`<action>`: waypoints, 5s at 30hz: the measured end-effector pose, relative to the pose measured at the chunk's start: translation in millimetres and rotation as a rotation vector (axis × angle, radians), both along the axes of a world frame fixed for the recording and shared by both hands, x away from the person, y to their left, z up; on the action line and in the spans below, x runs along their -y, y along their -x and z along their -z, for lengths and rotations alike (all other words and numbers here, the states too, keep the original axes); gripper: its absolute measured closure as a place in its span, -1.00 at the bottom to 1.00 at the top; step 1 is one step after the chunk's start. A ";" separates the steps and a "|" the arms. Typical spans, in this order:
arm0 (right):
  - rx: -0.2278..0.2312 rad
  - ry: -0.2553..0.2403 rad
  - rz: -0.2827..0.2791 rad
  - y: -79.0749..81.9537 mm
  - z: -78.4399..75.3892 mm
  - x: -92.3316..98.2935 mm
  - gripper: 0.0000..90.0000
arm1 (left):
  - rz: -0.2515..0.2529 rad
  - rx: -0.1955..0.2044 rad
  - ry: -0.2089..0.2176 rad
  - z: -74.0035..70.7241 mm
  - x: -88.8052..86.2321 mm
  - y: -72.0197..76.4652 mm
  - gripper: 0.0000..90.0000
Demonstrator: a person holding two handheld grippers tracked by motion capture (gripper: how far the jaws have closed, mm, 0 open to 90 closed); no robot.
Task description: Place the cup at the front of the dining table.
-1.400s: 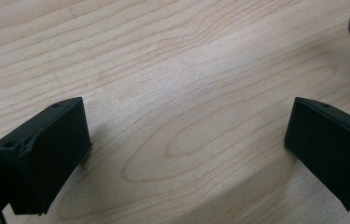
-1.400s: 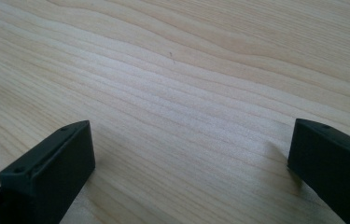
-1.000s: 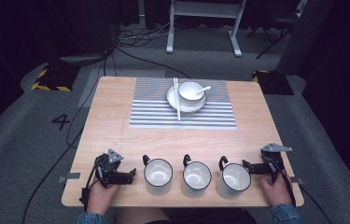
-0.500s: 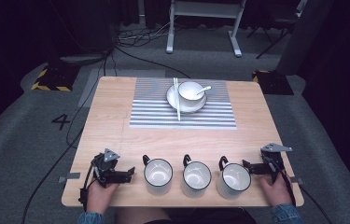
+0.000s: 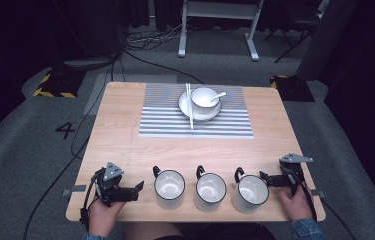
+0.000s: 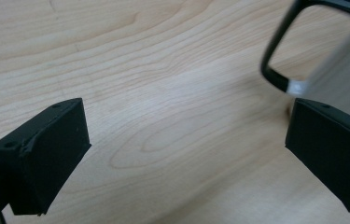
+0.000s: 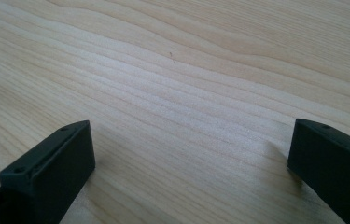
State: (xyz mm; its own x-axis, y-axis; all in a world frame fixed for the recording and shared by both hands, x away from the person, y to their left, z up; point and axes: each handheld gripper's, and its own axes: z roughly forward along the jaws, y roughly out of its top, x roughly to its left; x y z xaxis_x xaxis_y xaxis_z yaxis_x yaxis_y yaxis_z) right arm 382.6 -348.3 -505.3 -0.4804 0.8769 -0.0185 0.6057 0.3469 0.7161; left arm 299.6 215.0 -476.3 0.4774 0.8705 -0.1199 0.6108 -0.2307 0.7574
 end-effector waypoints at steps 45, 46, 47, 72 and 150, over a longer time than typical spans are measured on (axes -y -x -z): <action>-0.002 -0.002 0.002 0.1 -0.1 -0.2 -0.99 | 0.125 0.169 0.065 -53.4 57.1 46.9 -0.99; -0.001 -0.001 0.001 0.1 -0.1 -0.1 -0.99 | 0.132 0.170 0.065 -53.1 59.8 47.1 -0.99; -0.001 -0.001 0.000 0.0 -0.1 -0.1 -0.99 | 0.142 0.166 0.069 -53.1 62.3 47.7 -0.99; 0.000 0.000 0.000 -0.1 0.0 0.0 -0.99 | 0.196 0.076 0.072 -24.0 94.6 39.8 -1.00; -0.004 -0.003 0.007 0.9 -0.4 -0.5 -0.99 | 0.207 0.193 0.135 -53.1 80.2 -12.7 -0.96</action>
State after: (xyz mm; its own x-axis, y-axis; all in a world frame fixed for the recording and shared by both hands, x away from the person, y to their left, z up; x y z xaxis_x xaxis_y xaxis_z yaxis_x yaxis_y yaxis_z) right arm 381.7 -347.8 -504.9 -0.4744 0.8802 -0.0136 0.6111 0.3404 0.7146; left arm 312.3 134.8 -423.2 0.6682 0.7346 -0.1179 0.4032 -0.2243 0.8872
